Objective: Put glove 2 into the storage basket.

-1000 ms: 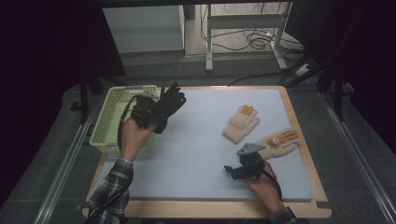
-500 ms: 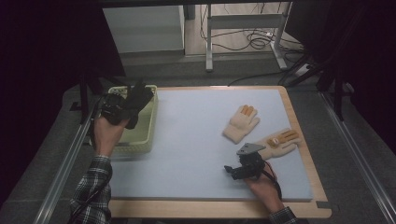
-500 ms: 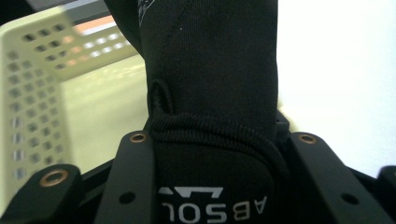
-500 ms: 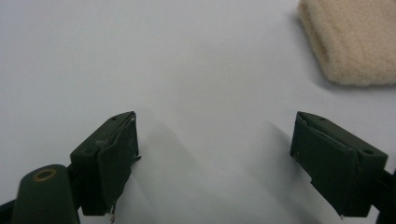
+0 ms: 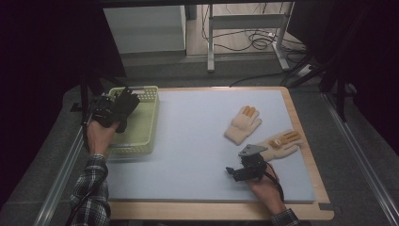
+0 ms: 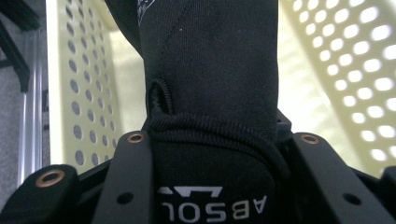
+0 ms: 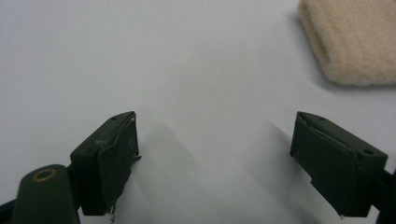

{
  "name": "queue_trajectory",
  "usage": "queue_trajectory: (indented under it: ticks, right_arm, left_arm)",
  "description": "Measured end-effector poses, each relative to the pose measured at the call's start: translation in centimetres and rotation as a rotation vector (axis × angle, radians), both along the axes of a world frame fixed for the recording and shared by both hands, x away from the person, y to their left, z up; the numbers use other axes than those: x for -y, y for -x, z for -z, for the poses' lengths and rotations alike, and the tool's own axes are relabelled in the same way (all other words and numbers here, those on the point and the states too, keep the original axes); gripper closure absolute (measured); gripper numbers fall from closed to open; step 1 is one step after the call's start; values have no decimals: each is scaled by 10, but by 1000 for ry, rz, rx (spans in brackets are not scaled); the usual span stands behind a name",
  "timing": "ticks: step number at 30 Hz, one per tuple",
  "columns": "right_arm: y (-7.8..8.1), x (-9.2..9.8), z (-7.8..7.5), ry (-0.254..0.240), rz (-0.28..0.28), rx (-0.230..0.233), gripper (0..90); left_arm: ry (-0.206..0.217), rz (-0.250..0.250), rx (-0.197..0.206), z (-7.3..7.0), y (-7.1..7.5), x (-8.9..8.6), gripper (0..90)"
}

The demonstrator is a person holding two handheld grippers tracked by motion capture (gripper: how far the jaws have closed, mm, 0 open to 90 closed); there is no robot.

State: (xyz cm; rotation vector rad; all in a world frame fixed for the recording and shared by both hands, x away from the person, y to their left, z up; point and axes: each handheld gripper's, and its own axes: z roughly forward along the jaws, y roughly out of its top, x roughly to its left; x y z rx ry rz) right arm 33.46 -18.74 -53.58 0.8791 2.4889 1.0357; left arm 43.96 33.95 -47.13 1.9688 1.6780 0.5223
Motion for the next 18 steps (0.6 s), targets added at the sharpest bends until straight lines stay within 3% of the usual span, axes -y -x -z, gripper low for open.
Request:
queue_trajectory:
  ticks: [4, 6, 11, 16, 18]
  right_arm:
    - [0, 0, 0, 0, 0, 0, 149]
    - [0, 0, 0, 0, 0, 0, 149]
    - [0, 0, 0, 0, 0, 0, 149]
    - [0, 0, 0, 0, 0, 0, 149]
    - [0, 0, 0, -1, 0, 0, 149]
  left_arm:
    - [-5, -21, -42, 10, -7, -5, 579]
    - [-22, -33, -77, 13, -11, -5, 574]
    - [-56, -59, -121, 18, -20, -6, 564]
    - [-74, -60, -157, 24, -27, -9, 552]
    - [-104, -45, -186, 28, -29, -8, 531]
